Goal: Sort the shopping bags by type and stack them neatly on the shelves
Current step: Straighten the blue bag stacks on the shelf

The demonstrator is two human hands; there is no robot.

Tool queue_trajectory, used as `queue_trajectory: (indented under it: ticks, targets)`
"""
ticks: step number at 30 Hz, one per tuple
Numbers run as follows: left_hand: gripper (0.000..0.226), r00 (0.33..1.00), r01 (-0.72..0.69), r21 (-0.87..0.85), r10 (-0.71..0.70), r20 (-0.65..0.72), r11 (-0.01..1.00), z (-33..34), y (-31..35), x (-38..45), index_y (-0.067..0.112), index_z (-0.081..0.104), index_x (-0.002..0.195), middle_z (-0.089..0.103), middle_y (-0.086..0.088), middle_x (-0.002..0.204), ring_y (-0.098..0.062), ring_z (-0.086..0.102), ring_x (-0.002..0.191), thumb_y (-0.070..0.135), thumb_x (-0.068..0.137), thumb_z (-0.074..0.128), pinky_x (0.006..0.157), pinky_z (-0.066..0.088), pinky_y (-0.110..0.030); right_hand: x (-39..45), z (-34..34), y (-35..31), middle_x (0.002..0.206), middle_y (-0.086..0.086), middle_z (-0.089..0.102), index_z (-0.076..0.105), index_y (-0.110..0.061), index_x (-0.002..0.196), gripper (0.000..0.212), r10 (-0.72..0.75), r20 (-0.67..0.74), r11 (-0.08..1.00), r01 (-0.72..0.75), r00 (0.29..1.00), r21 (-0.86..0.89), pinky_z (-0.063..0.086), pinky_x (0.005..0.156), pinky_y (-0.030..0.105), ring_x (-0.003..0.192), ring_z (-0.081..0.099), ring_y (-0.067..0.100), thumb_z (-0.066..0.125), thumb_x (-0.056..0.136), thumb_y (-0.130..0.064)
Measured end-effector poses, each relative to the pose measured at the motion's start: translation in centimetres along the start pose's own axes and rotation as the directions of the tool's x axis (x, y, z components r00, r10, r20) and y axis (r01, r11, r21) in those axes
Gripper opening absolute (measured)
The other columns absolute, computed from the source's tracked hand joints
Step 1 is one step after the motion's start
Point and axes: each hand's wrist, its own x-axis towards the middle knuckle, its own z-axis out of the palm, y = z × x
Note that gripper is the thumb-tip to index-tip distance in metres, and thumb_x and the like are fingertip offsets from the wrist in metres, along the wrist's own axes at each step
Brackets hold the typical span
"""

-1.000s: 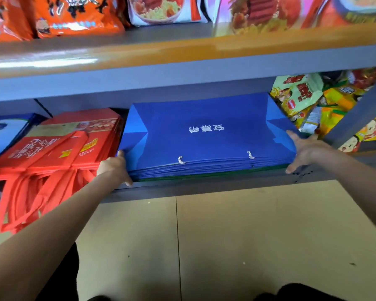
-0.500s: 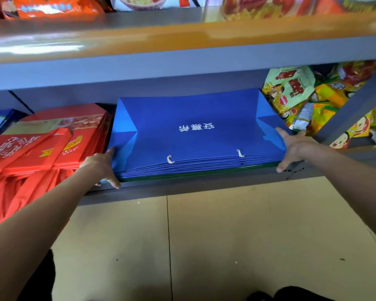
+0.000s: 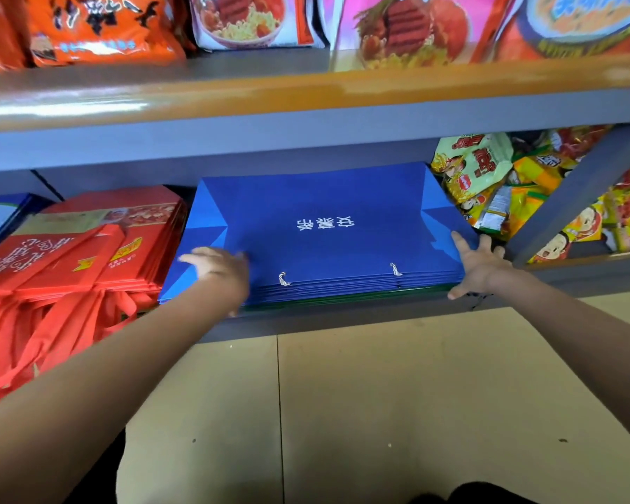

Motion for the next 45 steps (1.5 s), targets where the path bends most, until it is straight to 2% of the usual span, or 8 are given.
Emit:
queue_trajectory:
  ticks: [3, 5, 9, 12, 21, 28, 36, 45]
  targets:
    - [0.101, 0.869, -0.427, -0.11, 0.374, -0.323, 0.897, -1.0, 4.2, -0.4, 0.032, -0.009, 0.148, 0.003, -0.008, 0.156, -0.038, 0.01, 0.14, 0.053, 0.08, 0.064, 0.107, 0.028, -0.053, -0.4, -0.5, -0.1, 0.15, 0.017, 0.005, -0.006, -0.022, 0.15, 0.115, -0.087, -0.073, 0.985, 0.075, 0.994, -0.155, 0.022, 0.111, 0.048, 0.138, 0.009, 0.038, 0.075, 0.072, -0.048]
    - [0.1, 0.797, -0.544, -0.142, 0.456, -0.395, 0.827, -1.3, 6.3, -0.4, 0.037, -0.011, 0.147, -0.002, -0.006, 0.156, -0.036, 0.007, 0.141, 0.056, 0.08, 0.061, 0.11, 0.023, -0.055, -1.0, -0.6, -0.5, 0.154, 0.014, -0.003, -0.005, -0.024, 0.15, 0.115, -0.227, -0.117, 0.961, 0.203, 0.967, -0.188, 0.014, 0.114, 0.048, 0.141, 0.0, 0.037, 0.075, 0.071, -0.05]
    - [0.103, 0.795, -0.481, -0.089, 0.391, -0.464, 0.872, -1.0, 8.2, 0.6, 0.037, -0.016, 0.146, 0.001, -0.008, 0.155, -0.037, 0.012, 0.138, 0.056, 0.08, 0.061, 0.11, 0.021, -0.054, -2.2, 0.6, -3.6, 0.156, 0.006, -0.012, -0.012, -0.031, 0.148, 0.115, -0.551, -0.166, 0.831, 0.517, 0.818, -0.207, 0.005, 0.116, 0.045, 0.144, -0.008, 0.029, 0.074, 0.073, -0.047]
    - [0.1, 0.781, -0.443, -0.072, 0.345, -0.521, 0.894, -0.7, 8.3, 1.2, 0.035, -0.013, 0.146, 0.006, -0.006, 0.152, -0.035, 0.018, 0.134, 0.054, 0.082, 0.06, 0.108, 0.025, -0.05, -2.0, 2.2, -6.1, 0.156, 0.005, -0.01, -0.012, -0.029, 0.148, 0.112, -0.608, -0.2, 0.789, 0.556, 0.768, -0.262, 0.002, 0.116, 0.044, 0.144, -0.006, 0.027, 0.072, 0.076, -0.045]
    - [0.104, 0.782, -0.42, -0.062, 0.327, -0.531, 0.905, -0.4, 8.8, 1.7, 0.036, -0.015, 0.146, 0.008, -0.006, 0.151, -0.036, 0.021, 0.131, 0.058, 0.079, 0.061, 0.105, 0.027, -0.049, -0.9, 2.2, -7.6, 0.154, 0.005, 0.007, 0.001, -0.034, 0.149, 0.11, -0.501, -0.209, 0.862, 0.463, 0.84, -0.207, 0.006, 0.115, 0.051, 0.142, 0.007, 0.028, 0.077, 0.07, -0.045]
    - [0.101, 0.812, -0.491, -0.175, 0.375, -0.448, 0.854, -2.1, 8.1, 1.5, 0.037, -0.002, 0.147, 0.016, -0.005, 0.147, -0.035, 0.025, 0.127, 0.066, 0.074, 0.061, 0.1, 0.033, -0.048, -1.4, -0.9, -5.3, 0.154, 0.0, 0.01, 0.012, -0.028, 0.149, 0.101, -0.593, -0.043, 0.805, 0.59, 0.804, -0.059, 0.022, 0.114, 0.042, 0.141, 0.01, 0.023, 0.078, 0.073, -0.035]
    - [0.085, 0.844, -0.502, -0.345, 0.364, -0.393, 0.793, -3.8, 7.8, 1.2, 0.033, 0.018, 0.146, 0.027, -0.005, 0.142, -0.035, 0.031, 0.123, 0.059, 0.078, 0.062, 0.091, 0.04, -0.045, -1.5, -1.4, -4.5, 0.144, -0.003, 0.031, 0.031, -0.025, 0.144, 0.071, -0.617, -0.119, 0.785, 0.619, 0.778, -0.016, 0.033, 0.106, 0.034, 0.132, 0.028, 0.019, 0.067, 0.084, -0.034]
    - [0.087, 0.848, -0.49, -0.345, 0.346, -0.401, 0.8, -3.5, 8.2, 1.1, 0.031, 0.017, 0.145, 0.027, -0.006, 0.14, -0.035, 0.03, 0.124, 0.057, 0.077, 0.065, 0.095, 0.039, -0.048, -1.8, -1.0, -5.1, 0.141, -0.002, 0.032, 0.031, -0.02, 0.143, 0.072, -0.615, -0.136, 0.788, 0.607, 0.776, -0.104, 0.035, 0.104, 0.037, 0.128, 0.03, 0.02, 0.066, 0.084, -0.04]
